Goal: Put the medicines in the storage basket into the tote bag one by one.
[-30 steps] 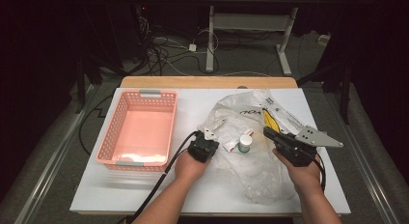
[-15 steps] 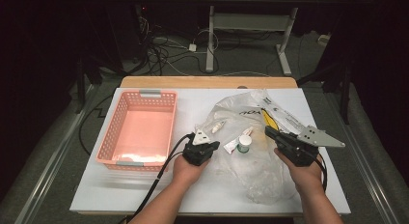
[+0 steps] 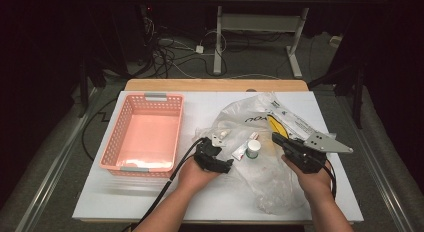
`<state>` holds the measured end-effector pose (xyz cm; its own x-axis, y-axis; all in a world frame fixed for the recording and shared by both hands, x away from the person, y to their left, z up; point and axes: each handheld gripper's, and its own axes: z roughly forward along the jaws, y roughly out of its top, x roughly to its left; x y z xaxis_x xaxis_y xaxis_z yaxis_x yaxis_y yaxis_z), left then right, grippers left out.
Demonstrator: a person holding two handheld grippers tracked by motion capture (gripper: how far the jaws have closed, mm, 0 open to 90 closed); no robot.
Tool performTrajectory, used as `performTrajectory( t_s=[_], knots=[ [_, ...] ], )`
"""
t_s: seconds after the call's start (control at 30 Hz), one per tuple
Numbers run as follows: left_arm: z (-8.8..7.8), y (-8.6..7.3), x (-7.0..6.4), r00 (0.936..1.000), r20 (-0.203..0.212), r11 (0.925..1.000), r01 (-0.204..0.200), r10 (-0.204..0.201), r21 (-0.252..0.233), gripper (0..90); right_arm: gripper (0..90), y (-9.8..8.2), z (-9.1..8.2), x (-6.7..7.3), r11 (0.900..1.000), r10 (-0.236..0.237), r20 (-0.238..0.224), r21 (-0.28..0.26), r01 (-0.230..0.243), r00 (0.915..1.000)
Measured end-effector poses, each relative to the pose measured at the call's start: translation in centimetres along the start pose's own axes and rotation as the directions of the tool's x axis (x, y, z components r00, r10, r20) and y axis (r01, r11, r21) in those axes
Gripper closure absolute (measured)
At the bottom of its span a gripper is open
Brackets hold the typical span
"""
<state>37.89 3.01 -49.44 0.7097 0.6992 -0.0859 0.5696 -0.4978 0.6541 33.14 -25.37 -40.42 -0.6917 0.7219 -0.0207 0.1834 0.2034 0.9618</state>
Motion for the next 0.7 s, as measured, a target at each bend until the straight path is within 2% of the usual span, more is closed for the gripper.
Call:
performTrajectory(
  t_s=[0.03,0.13,0.2,0.27,0.37,0.4,0.47,0.6,0.7],
  knots=[
    [0.0,0.1,0.0,1.0,0.0,1.0,-0.003,0.003,-0.009,19.0,90.0,0.0,0.0,0.0,1.0,-0.003,-0.001,-0.001,0.003,1.0],
    [0.0,0.1,-0.1,0.9998,0.01,0.9993,-0.018,0.018,-0.032,46.5,90.0,0.0,0.0,0.0,1.0,0.0,0.001,0.001,0.0,1.0],
    [0.0,0.0,-0.4,0.9994,0.024,0.9992,-0.024,0.024,-0.033,57.4,90.0,0.1,-0.1,0.0,1.0,-0.002,0.002,-0.005,0.002,1.0],
    [-0.1,-0.1,-0.6,0.9996,0.015,0.999,-0.025,0.025,-0.038,64.8,90.0,0.2,-0.2,0.0,1.0,-0.007,0.004,-0.011,0.007,1.0],
    [-0.2,-0.3,-1.2,0.9974,0.0,0.9964,-0.073,0.073,-0.043,80.8,90.0,0.3,-0.5,-0.1,1.0,-0.003,0.005,-0.017,0.003,1.0],
    [-0.2,-0.3,-1.4,0.9961,-0.012,0.9952,-0.088,0.088,-0.042,84.2,90.0,0.3,-0.6,-0.1,1.0,-0.002,0.008,-0.017,0.002,1.0],
    [-0.2,-0.3,-1.4,0.9965,-0.013,0.9955,-0.083,0.083,-0.045,88.1,90.0,0.2,-0.6,-0.2,1.0,-0.004,0.01,-0.018,0.004,0.9999],
    [-0.3,-0.4,-1.2,0.9974,-0.004,0.9961,-0.072,0.072,-0.051,88.4,90.0,0.1,-0.5,-0.1,1.0,-0.003,0.01,-0.016,0.003,0.9999],
    [-0.4,-0.5,-1.2,0.9976,-0.017,0.9957,-0.069,0.068,-0.063,88.5,90.0,0.1,-0.5,0.1,1.0,-0.004,0.013,-0.017,0.004,0.9999]
  ],
)
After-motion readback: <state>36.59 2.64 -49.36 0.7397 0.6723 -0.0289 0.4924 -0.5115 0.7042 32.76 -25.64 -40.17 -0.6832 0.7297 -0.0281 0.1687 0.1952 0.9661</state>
